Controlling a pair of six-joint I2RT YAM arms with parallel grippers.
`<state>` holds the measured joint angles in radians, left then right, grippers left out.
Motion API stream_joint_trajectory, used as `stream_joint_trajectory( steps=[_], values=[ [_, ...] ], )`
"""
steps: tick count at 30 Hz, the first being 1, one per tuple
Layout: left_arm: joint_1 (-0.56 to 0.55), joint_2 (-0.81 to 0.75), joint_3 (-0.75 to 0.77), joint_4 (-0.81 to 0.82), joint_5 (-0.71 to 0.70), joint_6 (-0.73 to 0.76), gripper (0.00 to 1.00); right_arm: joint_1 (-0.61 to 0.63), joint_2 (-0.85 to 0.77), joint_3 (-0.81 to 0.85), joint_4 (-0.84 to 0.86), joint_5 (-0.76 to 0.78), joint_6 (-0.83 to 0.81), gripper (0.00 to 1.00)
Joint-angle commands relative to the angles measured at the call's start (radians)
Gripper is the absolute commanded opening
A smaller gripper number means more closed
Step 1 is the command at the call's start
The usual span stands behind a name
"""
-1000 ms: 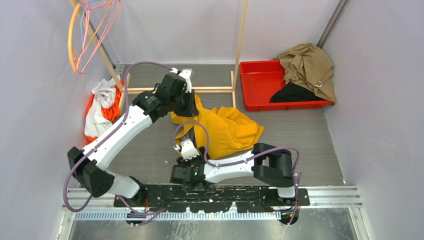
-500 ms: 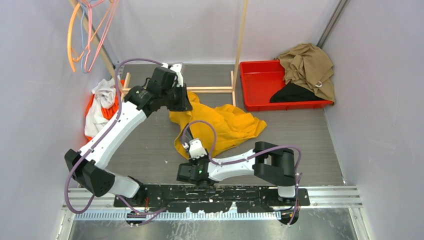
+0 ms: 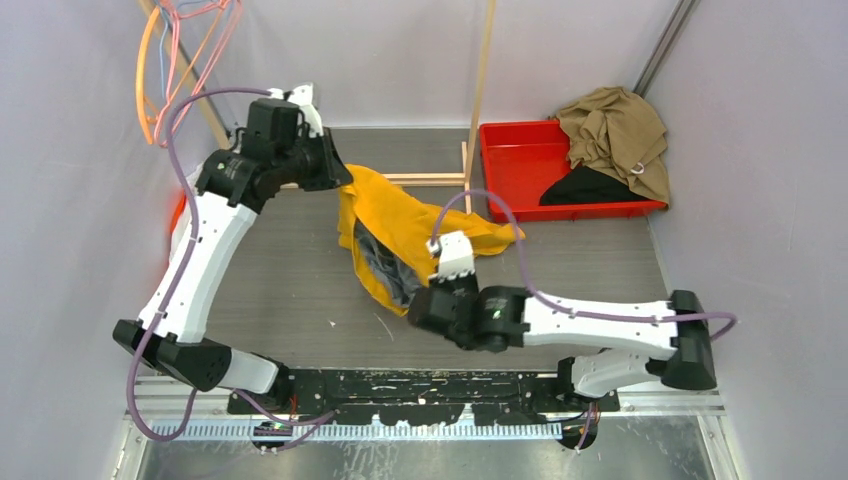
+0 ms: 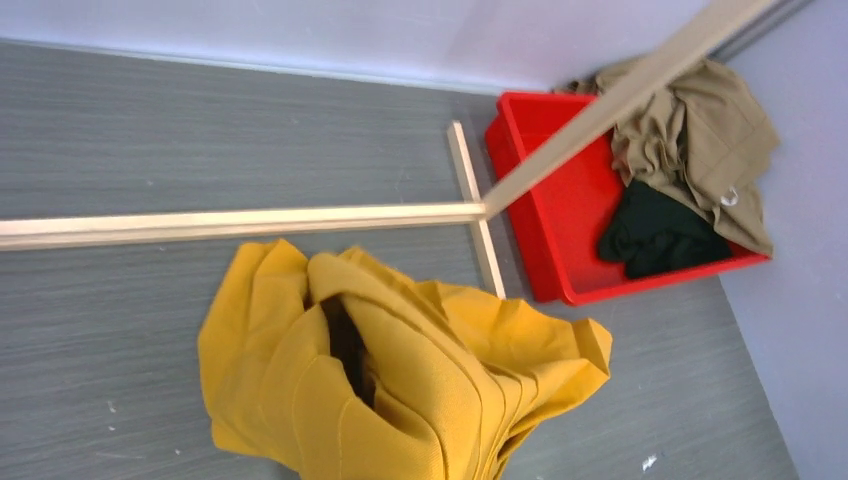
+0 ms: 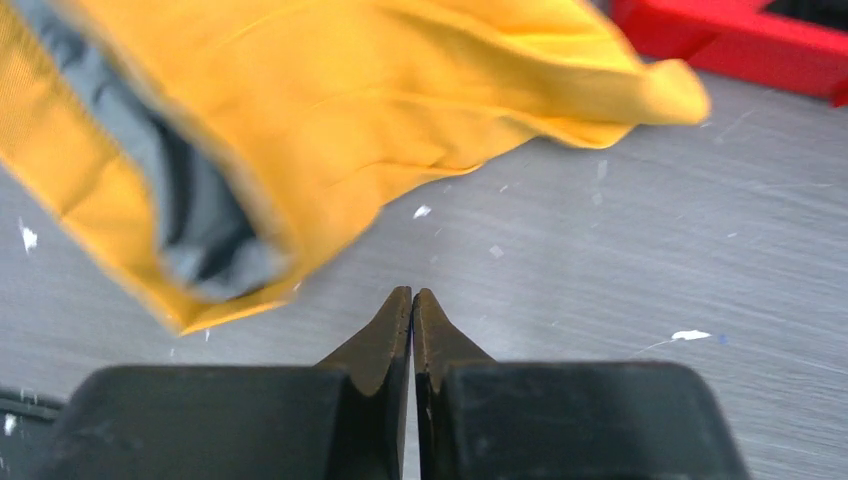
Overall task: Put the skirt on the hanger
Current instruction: Adjust the skirt at the center of the board.
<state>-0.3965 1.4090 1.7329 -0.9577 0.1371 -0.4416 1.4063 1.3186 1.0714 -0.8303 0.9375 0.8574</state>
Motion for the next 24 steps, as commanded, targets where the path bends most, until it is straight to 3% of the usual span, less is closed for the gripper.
stream_joint_trajectory(
  steps=[1, 4, 8, 9, 11, 13, 18, 24],
  values=[
    [0.075, -0.038, 0.127, -0.010, 0.029, 0.023, 0.04, -0.175, -0.123, 0.102, -0.027, -0.023, -0.239, 0.06],
    [0.130, -0.015, 0.202, -0.037, 0.060, 0.018, 0.05, -0.340, -0.132, 0.210, 0.035, -0.137, -0.397, 0.01],
    [0.221, 0.048, 0.303, -0.028, 0.133, -0.018, 0.05, -0.508, 0.010, 0.422, 0.085, -0.320, -0.567, 0.01],
    [0.234, 0.077, 0.346, -0.045, 0.156, -0.025, 0.05, -0.525, 0.060, 0.491, 0.058, -0.399, -0.593, 0.08],
    [0.240, 0.118, 0.409, -0.087, 0.180, -0.023, 0.04, -0.515, 0.116, 0.543, 0.040, -0.466, -0.595, 0.36],
    [0.240, 0.108, 0.394, -0.087, 0.195, -0.019, 0.04, -0.482, 0.119, 0.494, 0.090, -0.526, -0.582, 0.51],
    [0.239, 0.044, 0.285, -0.043, 0.226, -0.028, 0.05, -0.357, 0.109, 0.296, 0.318, -0.525, -0.523, 0.59],
    [0.230, 0.039, 0.362, -0.065, 0.359, -0.054, 0.05, -0.232, 0.134, 0.262, 0.440, -0.530, -0.498, 0.62]
  ],
)
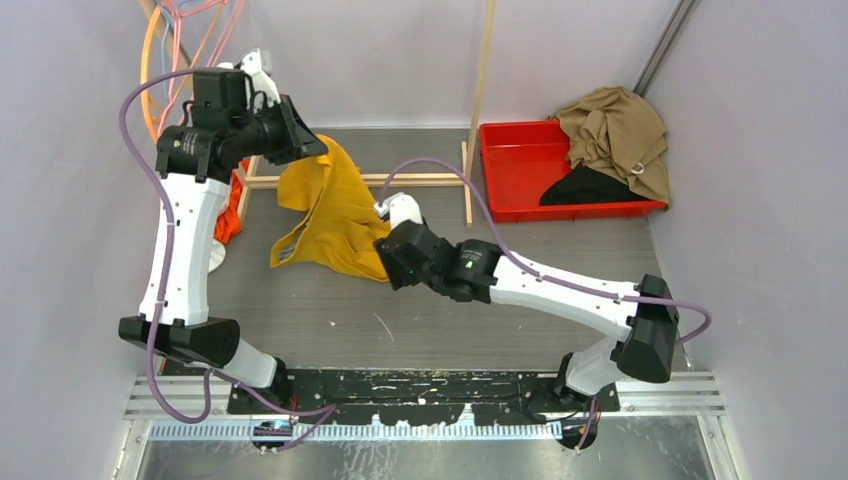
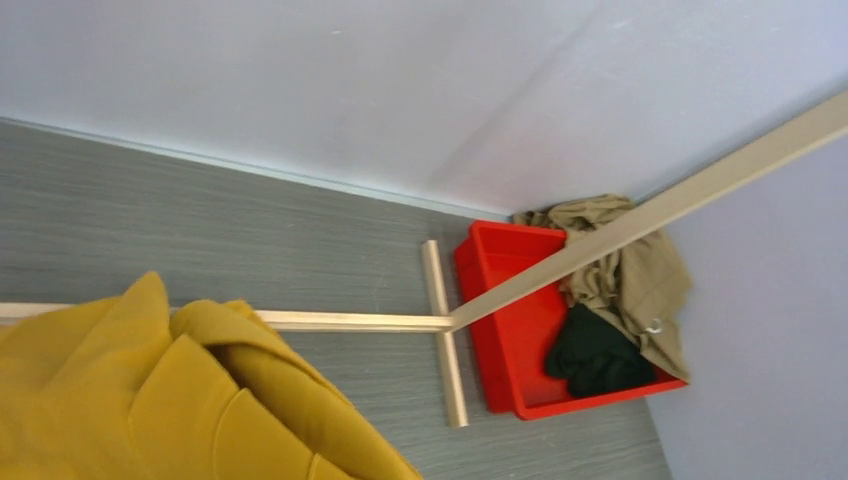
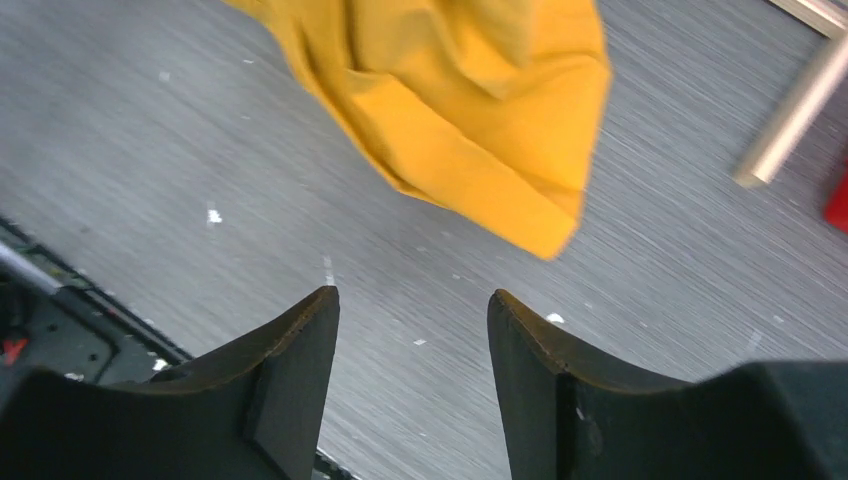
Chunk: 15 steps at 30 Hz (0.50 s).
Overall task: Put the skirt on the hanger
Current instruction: Adjust the skirt at the center of the board.
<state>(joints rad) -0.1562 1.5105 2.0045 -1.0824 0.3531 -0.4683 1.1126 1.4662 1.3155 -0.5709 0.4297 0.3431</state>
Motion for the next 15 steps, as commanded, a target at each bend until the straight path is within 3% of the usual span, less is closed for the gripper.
stream_joint_trajectory(
  steps=[1, 8, 15],
  values=[
    [-0.015, -0.059, 0.118, 0.056, 0.169, -0.039, 0.05, 0.089, 0.000, 0.025, 0.189, -0.017, 0.016, 0.62],
    [-0.109, 0.002, 0.259, 0.073, 0.357, -0.111, 0.05, 0.203, 0.114, 0.083, 0.257, 0.108, 0.083, 0.69],
    [-0.176, 0.023, 0.299, 0.078, 0.365, -0.130, 0.05, 0.322, 0.118, 0.087, 0.292, 0.339, 0.119, 0.72]
  ],
)
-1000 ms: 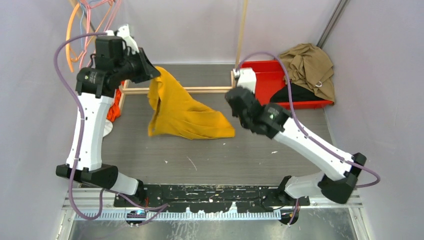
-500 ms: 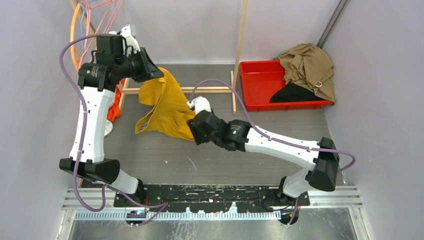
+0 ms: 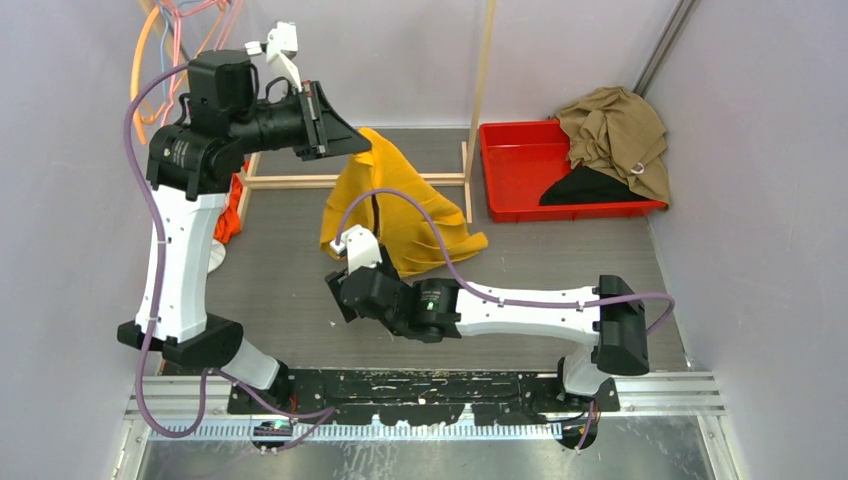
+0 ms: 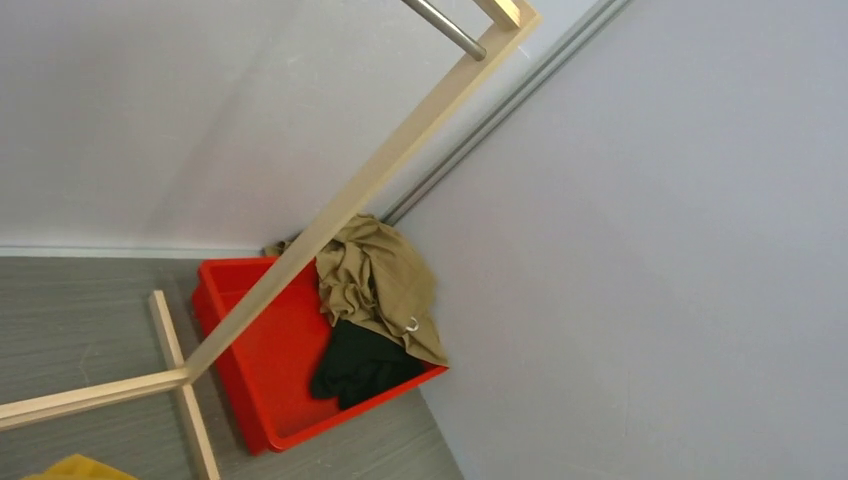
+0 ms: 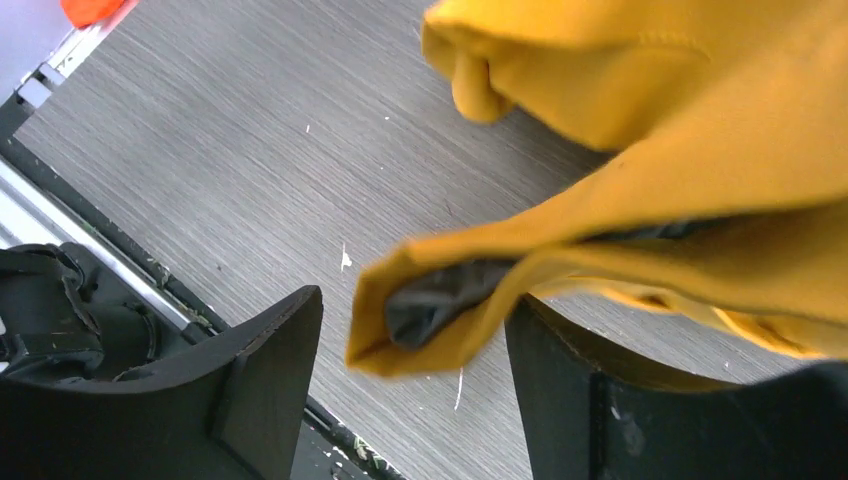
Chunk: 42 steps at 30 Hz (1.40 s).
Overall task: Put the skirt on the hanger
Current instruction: Adjust the skirt at the center of the board.
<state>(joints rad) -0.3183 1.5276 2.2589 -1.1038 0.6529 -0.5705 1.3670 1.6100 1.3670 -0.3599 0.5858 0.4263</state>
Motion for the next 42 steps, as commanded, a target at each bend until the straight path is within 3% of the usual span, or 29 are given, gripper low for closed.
stream_joint_trajectory(
  steps=[1, 10, 14, 19, 26, 42],
  values=[
    [-0.016, 0.006, 0.045, 0.101, 0.063, -0.029, 0.05, 0.083, -0.030, 0.032, 0.083, 0.214, 0.041, 0.73],
    [-0.024, -0.016, 0.029, 0.117, 0.054, -0.043, 0.05, 0.093, -0.021, 0.033, -0.037, 0.338, 0.147, 0.67],
    [-0.024, -0.022, 0.028, 0.123, 0.053, -0.049, 0.05, 0.078, -0.006, 0.024, -0.068, 0.340, 0.178, 0.61],
    [-0.024, -0.030, 0.028, 0.124, 0.051, -0.052, 0.06, 0.037, 0.019, 0.022, -0.053, 0.297, 0.185, 0.59],
    [-0.024, -0.015, 0.043, 0.115, 0.040, -0.048, 0.06, 0.048, -0.028, 0.023, 0.011, 0.266, 0.134, 0.69],
    [-0.024, 0.006, 0.007, 0.121, 0.021, -0.030, 0.06, 0.093, 0.022, 0.107, 0.016, 0.348, 0.142, 0.73]
  ],
)
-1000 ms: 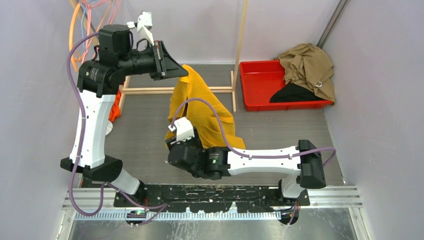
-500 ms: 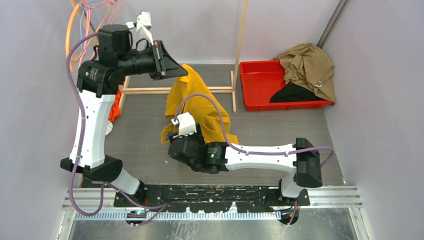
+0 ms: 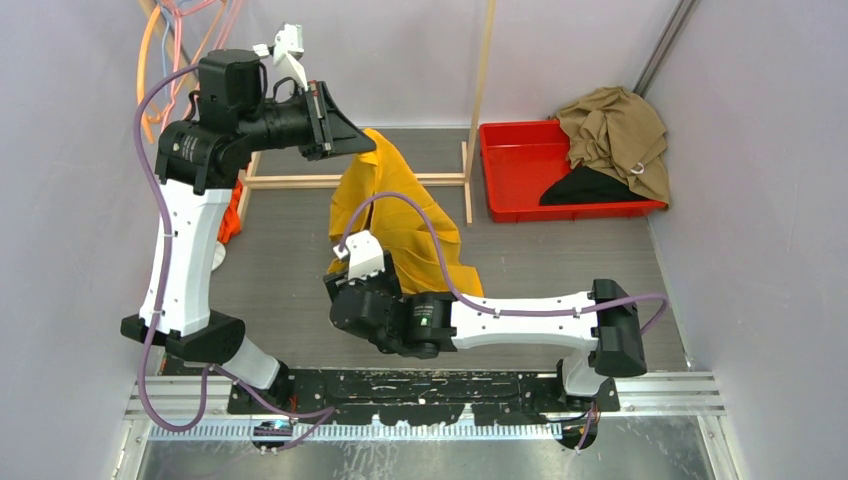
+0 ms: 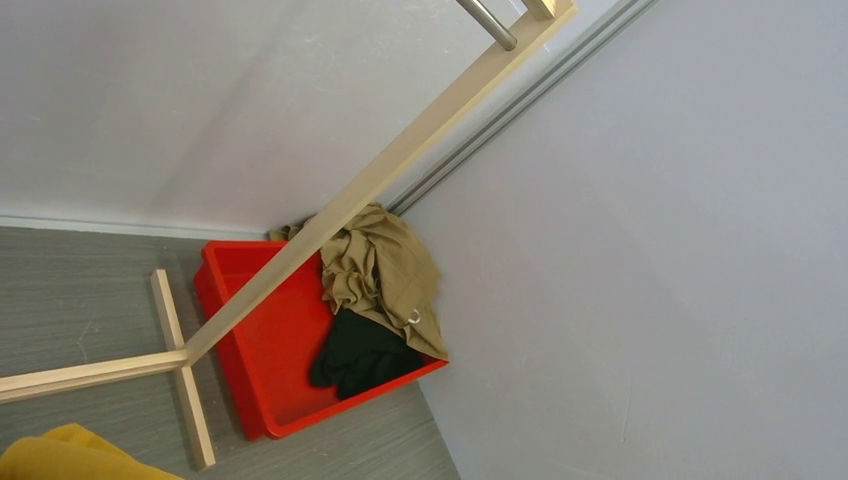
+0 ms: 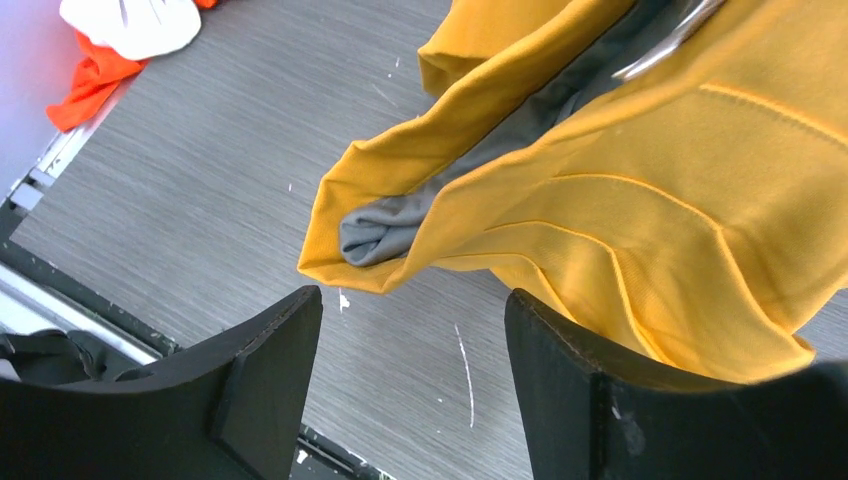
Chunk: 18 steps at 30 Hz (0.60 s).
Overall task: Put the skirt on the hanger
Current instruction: Adjust the skirt at the center of the board.
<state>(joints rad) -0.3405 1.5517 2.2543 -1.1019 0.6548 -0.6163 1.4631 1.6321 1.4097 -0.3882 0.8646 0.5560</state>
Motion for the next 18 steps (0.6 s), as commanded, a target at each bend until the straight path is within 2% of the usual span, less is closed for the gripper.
stream_joint_trajectory(
  steps=[1, 10, 16, 18],
  values=[
    [-0.002, -0.019, 0.014, 0.118, 0.023, 0.016, 0.06, -0.007, 0.010, 0.079, 0.029, 0.080, 0.015, 0.73],
    [-0.002, -0.032, 0.021, 0.099, 0.027, 0.020, 0.06, -0.070, 0.146, 0.199, -0.077, 0.044, 0.074, 0.71],
    [-0.002, -0.033, 0.027, 0.099, 0.025, 0.020, 0.06, -0.071, 0.166, 0.162, -0.141, 0.032, 0.134, 0.63],
    [-0.002, -0.034, 0.025, 0.100, 0.026, 0.020, 0.06, -0.070, 0.156, 0.141, -0.144, 0.037, 0.144, 0.58]
  ],
)
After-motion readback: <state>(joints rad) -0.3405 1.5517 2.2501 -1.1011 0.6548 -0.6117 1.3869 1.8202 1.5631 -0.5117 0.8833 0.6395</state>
